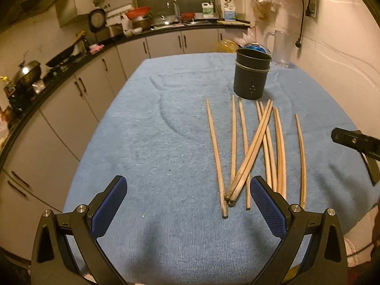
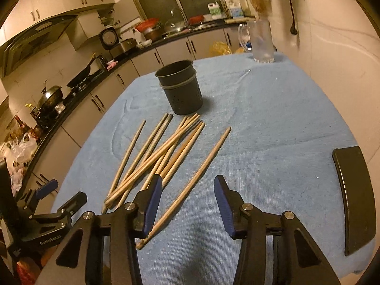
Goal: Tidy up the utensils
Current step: 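Move both grippers toward the wooden chopsticks lying on the towel, then grasp one wooden chopstick with the right gripper while the left gripper grasps another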
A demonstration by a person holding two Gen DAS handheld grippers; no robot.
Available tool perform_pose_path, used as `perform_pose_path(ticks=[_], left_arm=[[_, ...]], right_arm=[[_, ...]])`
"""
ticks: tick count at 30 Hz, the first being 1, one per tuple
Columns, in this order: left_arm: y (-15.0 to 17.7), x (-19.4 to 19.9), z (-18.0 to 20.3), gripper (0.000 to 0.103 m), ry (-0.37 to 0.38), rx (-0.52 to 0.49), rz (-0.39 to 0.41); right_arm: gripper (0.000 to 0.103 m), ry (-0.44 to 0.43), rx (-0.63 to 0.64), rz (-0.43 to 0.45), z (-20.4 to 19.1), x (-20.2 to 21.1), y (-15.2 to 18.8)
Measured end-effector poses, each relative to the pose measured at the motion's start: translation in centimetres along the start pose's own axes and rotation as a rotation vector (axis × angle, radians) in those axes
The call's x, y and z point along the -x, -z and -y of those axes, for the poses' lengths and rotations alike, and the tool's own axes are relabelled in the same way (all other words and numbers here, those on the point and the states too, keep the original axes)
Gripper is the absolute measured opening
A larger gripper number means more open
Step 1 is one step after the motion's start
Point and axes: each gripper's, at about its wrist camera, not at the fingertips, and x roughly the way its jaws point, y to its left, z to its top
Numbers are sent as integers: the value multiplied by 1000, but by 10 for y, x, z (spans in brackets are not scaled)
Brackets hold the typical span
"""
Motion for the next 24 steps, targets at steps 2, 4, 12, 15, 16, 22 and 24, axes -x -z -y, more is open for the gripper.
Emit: perform_pose_path(ticks=[2, 4, 12, 15, 16, 22, 24], left_arm=[[-6, -4, -2, 103, 61, 7, -24], [-16, -10, -4, 103, 95, 8, -47], [-50, -32, -8, 97, 83, -28, -101], [-61, -47, -14, 84, 91, -18, -136], [-65, -51, -16, 83, 96, -11, -151], [-91, -84, -24, 82, 135, 21, -223], [-100, -98, -22, 81, 147, 29, -252]], right_arm=[[47, 7, -12, -35, 2, -7, -8], [41, 0, -61, -80, 9, -18, -18], [32, 83, -142, -237, 29, -78, -49], [32, 104, -140, -258, 30, -92, -56], [31, 116, -136, -262, 30, -96, -57], [18, 149, -85, -301, 21, -114, -60], [12, 154, -55, -309, 17, -117, -60]])
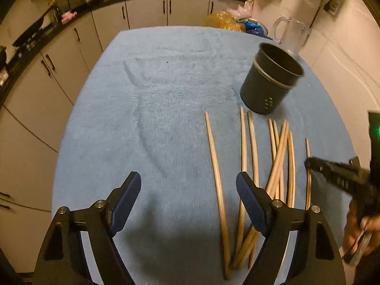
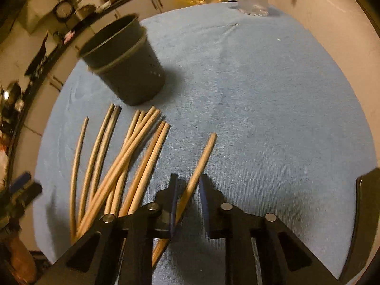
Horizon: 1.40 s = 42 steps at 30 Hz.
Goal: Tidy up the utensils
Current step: 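Grasp one wooden chopstick with the right gripper while the left gripper grasps another, then lift both held chopsticks and carry them above the black utensil holder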
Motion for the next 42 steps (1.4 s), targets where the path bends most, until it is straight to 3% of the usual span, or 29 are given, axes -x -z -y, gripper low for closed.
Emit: perform_pose_path(ticks=[5, 9, 14, 15, 18, 24, 34, 42], left_arm=[[-21, -29, 11, 81, 24, -14, -77], [-31, -53, 17, 56, -16, -14, -133], [-37, -72, 26, 49, -64, -20, -156], [-37, -73, 29, 41, -81, -31, -150], [-37, -72, 34, 7, -121, -39, -137], [-25, -53, 24, 6, -57, -8, -101], [-10, 46, 17, 6, 19, 1, 152], [-11, 91, 34, 6, 29, -15, 262]], right_arm=[[9, -14, 16, 0, 3, 3, -3], [6, -52, 7, 25, 13, 13, -3], [6, -102, 17, 72, 15, 23, -3], [7, -108, 19, 76, 13, 25, -3], [7, -136, 26, 90, 11, 31, -2], [6, -165, 37, 151, 3, 48, 0], [6, -202, 96, 380, -14, 110, 11], [6, -212, 109, 497, -20, 140, 21]])
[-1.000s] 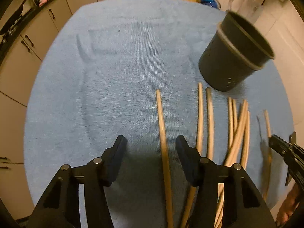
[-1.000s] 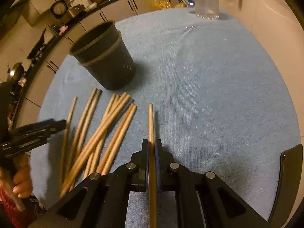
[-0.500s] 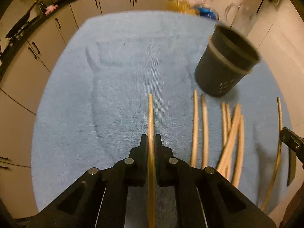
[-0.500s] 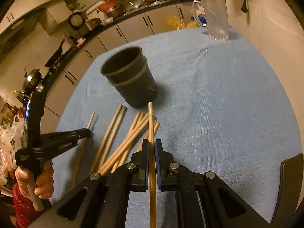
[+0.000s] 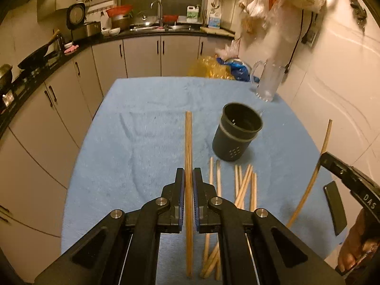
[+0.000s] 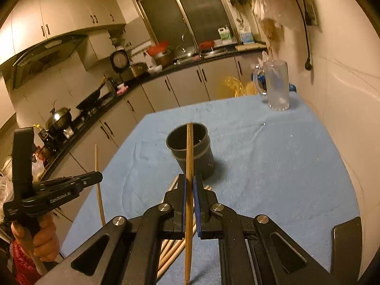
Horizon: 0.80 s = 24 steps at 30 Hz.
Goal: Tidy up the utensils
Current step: 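Lift both held chopsticks and carry them above the black utensil holder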
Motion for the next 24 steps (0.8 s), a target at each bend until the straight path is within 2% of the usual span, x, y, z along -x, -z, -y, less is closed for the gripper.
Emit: perform_pose_path(ticks=[13, 14, 19, 24], left_arm=[[-15, 26, 0, 6, 7, -6, 52], [-17, 26, 1, 6, 7, -6, 55], [-24, 27, 3, 6, 10, -9, 65], [-27, 27, 5, 6, 10, -17, 71]], right_arm=[[5, -20, -11, 69, -1, 22, -12], [1, -21, -12, 72, 0, 22, -14], [0, -24, -18, 87, 4, 22, -20], [1, -21, -23, 51, 9, 14, -22]])
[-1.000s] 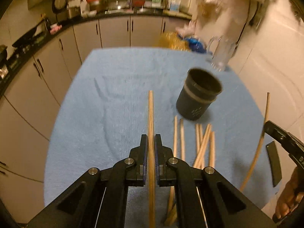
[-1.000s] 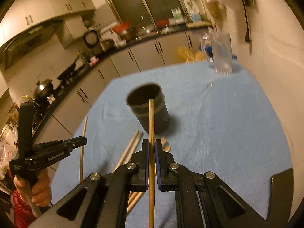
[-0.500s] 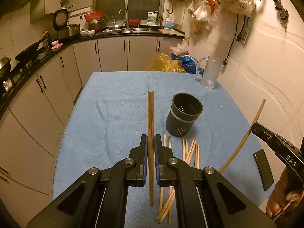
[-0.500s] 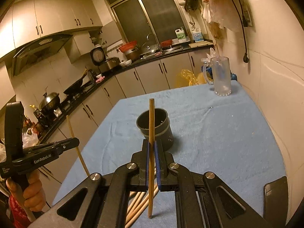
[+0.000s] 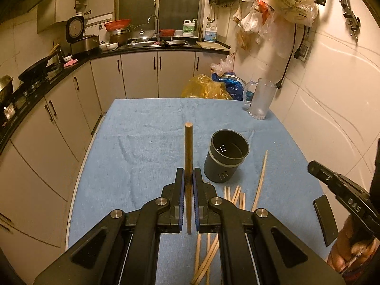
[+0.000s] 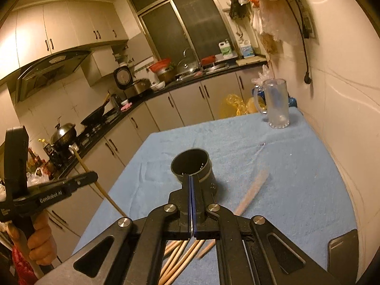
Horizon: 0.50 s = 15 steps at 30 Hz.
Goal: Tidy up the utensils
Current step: 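Lift both held chopsticks and carry them above the black utensil holder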
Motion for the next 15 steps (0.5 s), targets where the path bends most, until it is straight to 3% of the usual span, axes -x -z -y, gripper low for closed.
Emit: perform_pose_path(ticks=[4, 7, 13, 15], left_arm=[[0, -5, -3, 6, -2, 6, -15], [-3, -8, -6, 6, 5, 14, -20], [-9, -10, -13, 6, 20, 22, -16], [-10, -12, -16, 6, 23, 26, -18]], right_arm=[[3, -1, -87, -93, 25, -23, -3], [44, 52, -151, -212, 57, -57, -13], [41, 240, -217, -388, 111, -134, -22], [29, 259, -212, -443, 118, -156, -22]])
